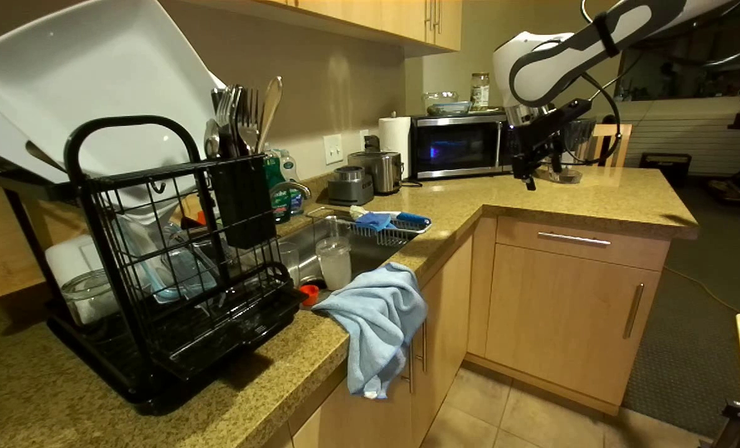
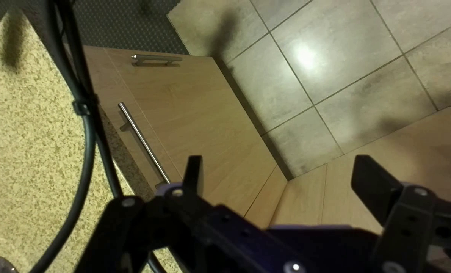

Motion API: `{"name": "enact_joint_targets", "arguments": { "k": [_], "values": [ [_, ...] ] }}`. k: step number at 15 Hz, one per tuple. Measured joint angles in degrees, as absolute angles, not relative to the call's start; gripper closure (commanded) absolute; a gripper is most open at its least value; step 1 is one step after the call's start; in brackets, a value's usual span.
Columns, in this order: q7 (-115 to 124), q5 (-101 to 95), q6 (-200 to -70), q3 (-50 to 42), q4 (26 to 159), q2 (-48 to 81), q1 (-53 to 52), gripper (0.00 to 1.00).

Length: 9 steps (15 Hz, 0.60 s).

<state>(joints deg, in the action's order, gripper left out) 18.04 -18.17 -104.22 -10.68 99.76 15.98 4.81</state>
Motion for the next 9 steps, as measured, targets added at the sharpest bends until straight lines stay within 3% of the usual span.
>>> {"name": "enact_joint_targets", "arguments": {
  "k": [9],
  "values": [
    [15.0, -22.4, -104.4, -10.8, 99.1, 17.3, 5.1, 0.0]
  ]
}}
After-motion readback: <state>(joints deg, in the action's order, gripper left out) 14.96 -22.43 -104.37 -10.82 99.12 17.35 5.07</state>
